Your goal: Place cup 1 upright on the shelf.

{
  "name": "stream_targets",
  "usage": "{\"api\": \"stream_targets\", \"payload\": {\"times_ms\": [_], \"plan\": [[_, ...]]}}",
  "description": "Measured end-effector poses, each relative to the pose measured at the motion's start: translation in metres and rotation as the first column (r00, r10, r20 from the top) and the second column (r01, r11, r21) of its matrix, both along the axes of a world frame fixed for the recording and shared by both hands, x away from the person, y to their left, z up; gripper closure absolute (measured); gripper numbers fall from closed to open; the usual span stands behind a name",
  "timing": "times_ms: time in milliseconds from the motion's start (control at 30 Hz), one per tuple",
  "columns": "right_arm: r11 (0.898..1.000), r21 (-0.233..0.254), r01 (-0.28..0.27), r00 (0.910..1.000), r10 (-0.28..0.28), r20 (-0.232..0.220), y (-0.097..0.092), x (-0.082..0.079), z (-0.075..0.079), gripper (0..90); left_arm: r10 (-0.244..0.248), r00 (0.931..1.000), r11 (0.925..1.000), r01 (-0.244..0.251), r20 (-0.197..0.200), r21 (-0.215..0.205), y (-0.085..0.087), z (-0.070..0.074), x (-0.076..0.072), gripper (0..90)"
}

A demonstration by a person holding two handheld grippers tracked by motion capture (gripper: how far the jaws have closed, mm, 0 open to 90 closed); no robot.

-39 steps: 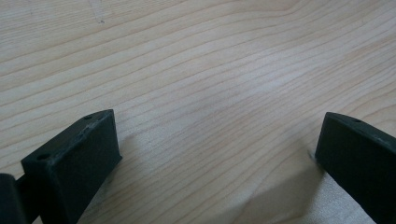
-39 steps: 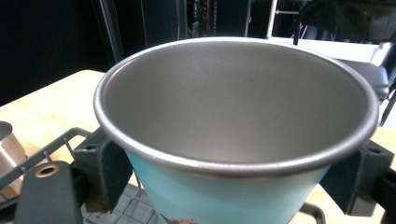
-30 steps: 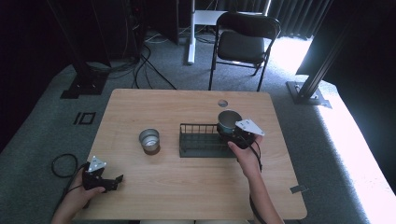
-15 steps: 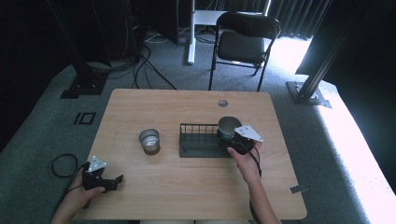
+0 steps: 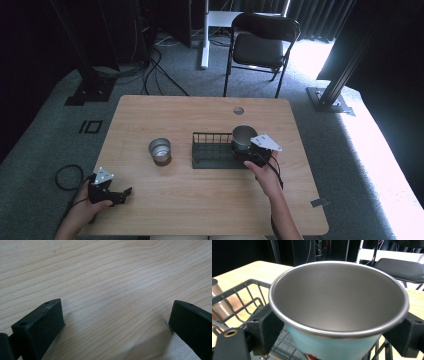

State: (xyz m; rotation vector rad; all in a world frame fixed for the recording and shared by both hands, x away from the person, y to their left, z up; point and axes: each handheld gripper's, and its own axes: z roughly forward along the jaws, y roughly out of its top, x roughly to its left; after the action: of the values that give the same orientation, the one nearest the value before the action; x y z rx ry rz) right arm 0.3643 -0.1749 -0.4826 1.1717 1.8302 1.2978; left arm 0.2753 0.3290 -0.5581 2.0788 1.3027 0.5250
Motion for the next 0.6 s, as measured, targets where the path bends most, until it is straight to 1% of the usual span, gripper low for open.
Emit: {"api": "stream_targets", "payload": {"times_ms": [367, 600], "plan": [[1.000, -0.026, -0.006, 0.9999, 0.006, 0.015, -0.009, -0.012, 0.005, 10.9, 0.000, 1.0000, 1.0000, 0.000, 0.000, 0.000, 0.000, 0.000, 0.000, 0.3], [0.999, -0.035, -0.001, 0.9998, 0.002, 0.020, -0.018, -0.022, 0.004, 10.9, 0.000, 1.0000, 1.0000, 0.000, 0.000, 0.000, 0.000, 0.000, 0.000, 0.3]]}}
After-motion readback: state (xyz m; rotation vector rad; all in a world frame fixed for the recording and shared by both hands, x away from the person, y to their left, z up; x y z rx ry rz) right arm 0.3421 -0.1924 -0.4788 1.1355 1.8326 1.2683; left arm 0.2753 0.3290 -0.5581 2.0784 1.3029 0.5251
